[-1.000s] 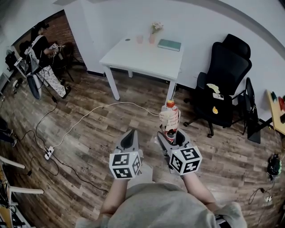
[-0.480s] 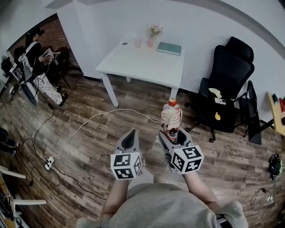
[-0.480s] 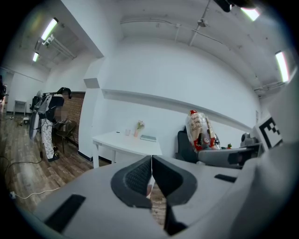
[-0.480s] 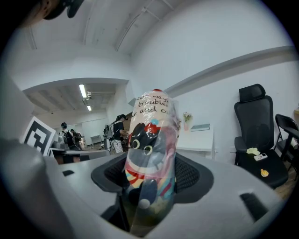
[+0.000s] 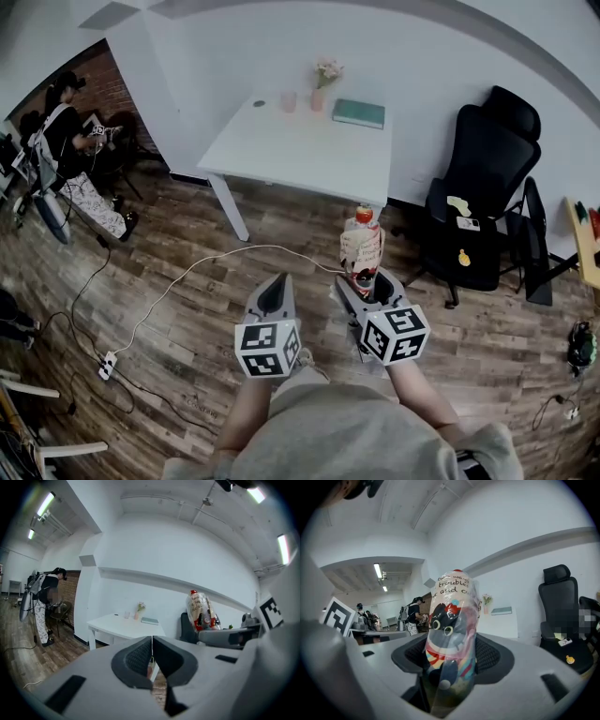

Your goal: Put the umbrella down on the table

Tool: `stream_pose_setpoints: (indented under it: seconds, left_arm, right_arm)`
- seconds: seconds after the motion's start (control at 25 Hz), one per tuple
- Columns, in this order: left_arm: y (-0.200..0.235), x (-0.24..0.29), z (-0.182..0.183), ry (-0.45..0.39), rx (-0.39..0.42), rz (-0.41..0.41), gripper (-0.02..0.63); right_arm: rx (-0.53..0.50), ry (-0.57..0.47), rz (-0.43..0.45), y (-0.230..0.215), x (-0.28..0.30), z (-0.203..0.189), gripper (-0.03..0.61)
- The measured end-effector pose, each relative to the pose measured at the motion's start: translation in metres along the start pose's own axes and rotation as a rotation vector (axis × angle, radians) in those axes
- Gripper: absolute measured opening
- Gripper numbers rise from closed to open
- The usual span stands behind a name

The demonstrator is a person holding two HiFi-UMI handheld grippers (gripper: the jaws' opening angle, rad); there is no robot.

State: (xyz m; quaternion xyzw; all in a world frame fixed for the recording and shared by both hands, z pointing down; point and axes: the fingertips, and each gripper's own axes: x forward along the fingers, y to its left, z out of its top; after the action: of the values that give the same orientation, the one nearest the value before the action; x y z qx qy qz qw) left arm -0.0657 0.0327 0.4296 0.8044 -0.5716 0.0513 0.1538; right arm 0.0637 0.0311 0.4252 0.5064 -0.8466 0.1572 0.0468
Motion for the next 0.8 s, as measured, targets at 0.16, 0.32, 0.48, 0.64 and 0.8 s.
stream_pose_setpoints:
  seconds: [0.16,0.32,0.48,0.64,0.8]
  left_arm:
    - [0.018,0.023,0.011,0.005,0.001,-0.013,0.008]
    - [0.034,0.045,0.021,0.011,0.003,-0.027,0.008]
    - [0.05,0.067,0.029,0.014,0.007,-0.04,0.008]
    - [0.064,0.087,0.034,0.015,0.011,-0.053,0.008]
    - [0.077,0.103,0.039,0.015,0.014,-0.064,0.008]
  right_arm:
    - [0.002,0.004,-0.013,-0.003,0.029,0.007,0.273]
    - [0.004,0.007,-0.027,-0.007,0.055,0.014,0.273]
    - [0.009,0.004,-0.041,-0.011,0.08,0.021,0.273]
    - [0.011,-0.004,-0.053,-0.016,0.104,0.026,0.273]
    - [0.01,-0.004,-0.063,-0.018,0.124,0.029,0.273]
